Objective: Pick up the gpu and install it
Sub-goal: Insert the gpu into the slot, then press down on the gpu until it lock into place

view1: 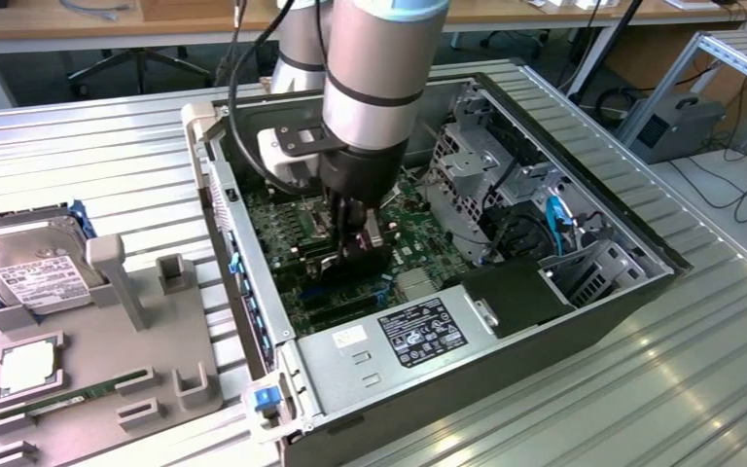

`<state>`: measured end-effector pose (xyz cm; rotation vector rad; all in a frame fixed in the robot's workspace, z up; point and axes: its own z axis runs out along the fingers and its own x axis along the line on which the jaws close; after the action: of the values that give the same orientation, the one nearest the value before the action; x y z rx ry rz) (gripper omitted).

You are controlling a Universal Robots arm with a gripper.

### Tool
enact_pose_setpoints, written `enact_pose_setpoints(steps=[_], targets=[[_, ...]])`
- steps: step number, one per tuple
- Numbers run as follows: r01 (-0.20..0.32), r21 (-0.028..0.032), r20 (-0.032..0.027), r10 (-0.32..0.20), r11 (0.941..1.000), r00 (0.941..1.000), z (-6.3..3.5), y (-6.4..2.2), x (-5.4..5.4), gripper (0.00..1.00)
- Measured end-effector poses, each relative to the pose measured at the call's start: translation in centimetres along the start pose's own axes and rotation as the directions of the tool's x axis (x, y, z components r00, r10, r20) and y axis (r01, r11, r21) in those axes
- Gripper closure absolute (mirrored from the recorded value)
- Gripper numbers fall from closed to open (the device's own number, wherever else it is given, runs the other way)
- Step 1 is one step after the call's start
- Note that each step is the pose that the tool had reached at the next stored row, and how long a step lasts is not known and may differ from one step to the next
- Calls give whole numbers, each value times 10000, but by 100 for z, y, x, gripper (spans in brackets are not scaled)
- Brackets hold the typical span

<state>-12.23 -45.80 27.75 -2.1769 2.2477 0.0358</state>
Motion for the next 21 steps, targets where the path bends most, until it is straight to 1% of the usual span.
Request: enact_pose_setpoints(steps=[1, 3, 4, 5, 20, 21], targets=[[0, 1, 0, 0, 10000, 10000, -62, 0, -1, 66], [0, 0, -1, 0, 10000, 10000, -149, 1, -4, 66], [0, 0, -4, 0, 10000, 10000, -207, 1, -5, 66], [1, 0, -11, -1, 10000, 10000, -241, 2, -6, 66], [0, 1, -13, 0, 10000, 10000, -242, 2, -6, 66], [0, 1, -12, 0, 10000, 10000, -242, 2, -6, 75]])
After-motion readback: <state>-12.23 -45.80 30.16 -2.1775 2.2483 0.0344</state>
